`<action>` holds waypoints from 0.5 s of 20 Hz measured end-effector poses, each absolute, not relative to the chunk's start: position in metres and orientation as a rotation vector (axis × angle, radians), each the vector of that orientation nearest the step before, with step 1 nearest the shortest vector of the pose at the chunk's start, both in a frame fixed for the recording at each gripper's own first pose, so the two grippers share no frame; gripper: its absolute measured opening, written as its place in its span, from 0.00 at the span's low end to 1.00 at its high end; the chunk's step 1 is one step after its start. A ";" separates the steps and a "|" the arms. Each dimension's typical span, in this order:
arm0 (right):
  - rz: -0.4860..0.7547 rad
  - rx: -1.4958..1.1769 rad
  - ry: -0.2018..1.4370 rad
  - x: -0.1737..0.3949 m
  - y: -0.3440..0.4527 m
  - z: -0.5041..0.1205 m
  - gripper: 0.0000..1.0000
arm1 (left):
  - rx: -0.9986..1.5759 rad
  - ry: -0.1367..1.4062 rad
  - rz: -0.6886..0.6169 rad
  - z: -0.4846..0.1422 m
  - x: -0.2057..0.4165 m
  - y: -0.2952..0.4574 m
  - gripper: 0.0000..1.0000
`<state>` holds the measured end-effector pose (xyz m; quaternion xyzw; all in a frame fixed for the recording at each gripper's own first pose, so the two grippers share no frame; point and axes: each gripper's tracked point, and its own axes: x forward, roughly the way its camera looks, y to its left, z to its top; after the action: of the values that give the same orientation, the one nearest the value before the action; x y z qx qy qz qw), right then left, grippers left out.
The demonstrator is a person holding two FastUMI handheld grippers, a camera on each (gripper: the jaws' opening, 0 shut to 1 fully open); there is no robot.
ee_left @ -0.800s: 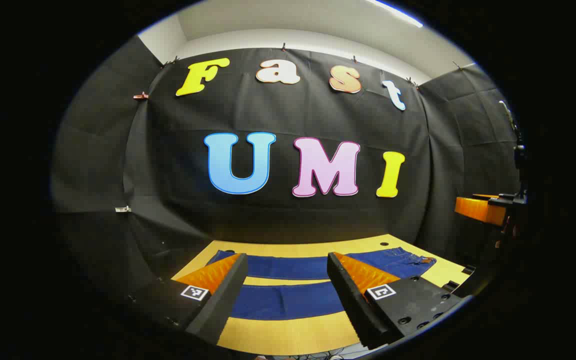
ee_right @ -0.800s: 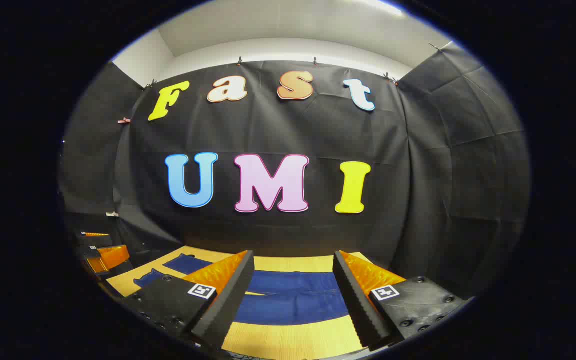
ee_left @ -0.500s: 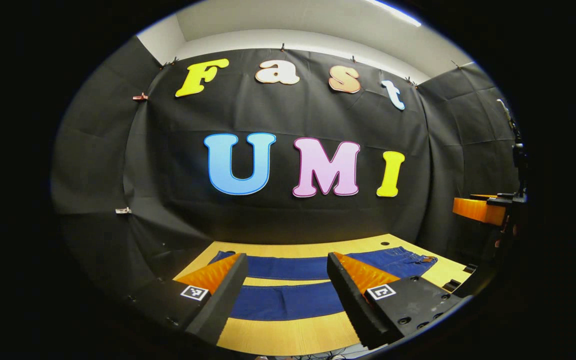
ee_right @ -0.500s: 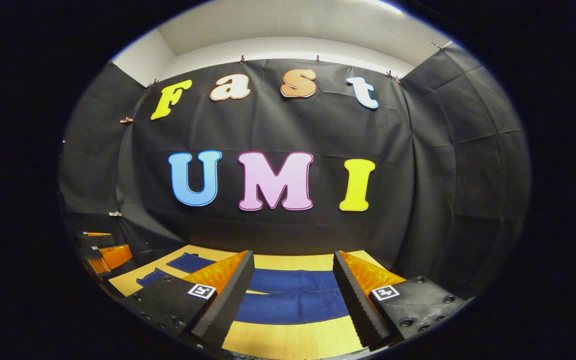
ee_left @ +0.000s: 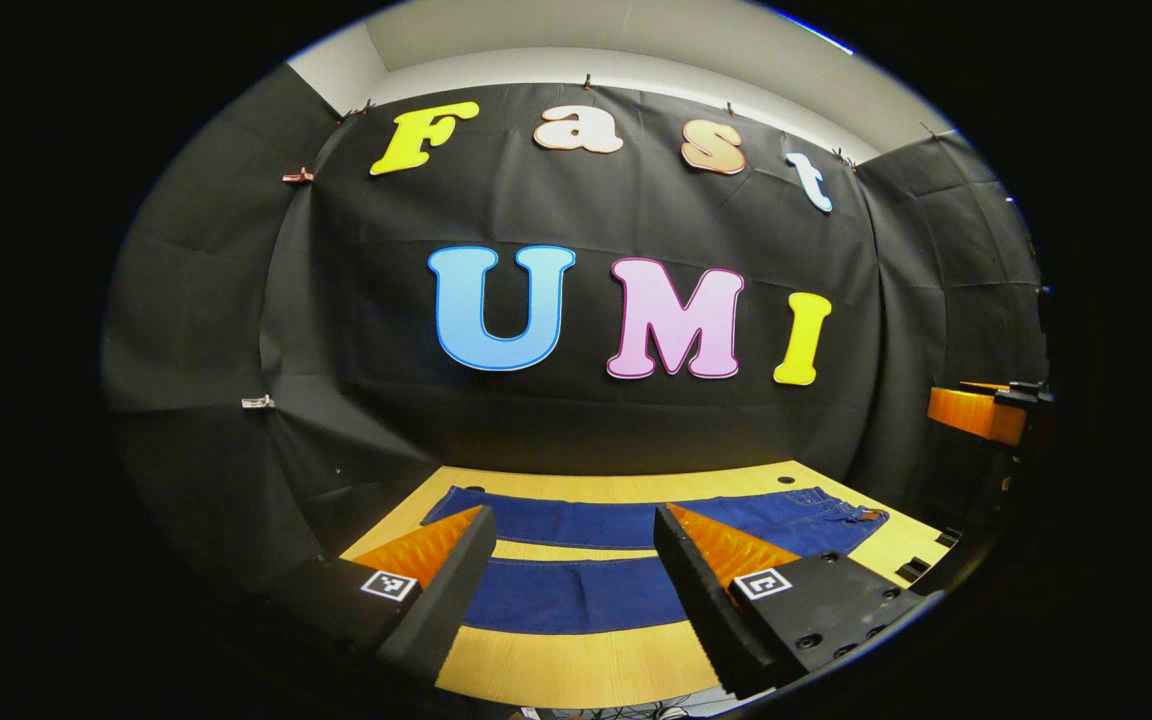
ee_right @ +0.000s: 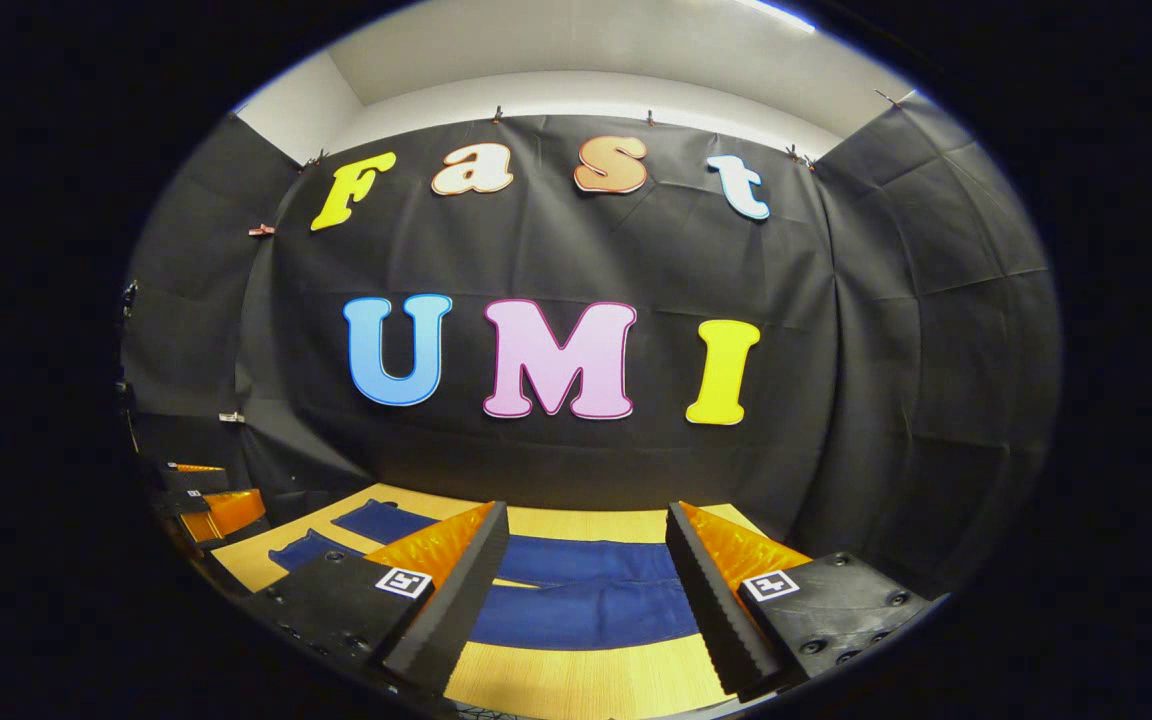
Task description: Grasp the waist and the cuffs of the jeans and fold them to make the two legs overlap; first hold the waist and fold one-third of the jeans toward the cuffs, then hold the cuffs and fold the remaining one-third in the same direction to finish folding.
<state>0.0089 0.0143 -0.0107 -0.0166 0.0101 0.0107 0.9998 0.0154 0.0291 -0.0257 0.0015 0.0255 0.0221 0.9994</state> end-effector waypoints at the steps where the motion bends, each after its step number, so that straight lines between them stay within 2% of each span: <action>1: 0.021 -0.038 0.025 0.010 0.014 -0.012 0.96 | 0.021 0.055 0.049 -0.028 0.017 0.035 0.99; 5: 0.004 -0.039 0.038 0.013 0.008 -0.017 0.96 | 0.168 0.108 0.082 -0.061 0.031 0.081 0.99; 10: -0.013 -0.049 0.076 0.023 -0.004 -0.034 0.96 | 0.537 0.261 0.101 -0.120 0.052 0.168 0.98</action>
<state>0.0232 -0.0044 -0.0335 -0.0244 0.0382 -0.0064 0.9990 0.0520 0.1680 -0.1199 0.2645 0.1285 0.0499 0.9545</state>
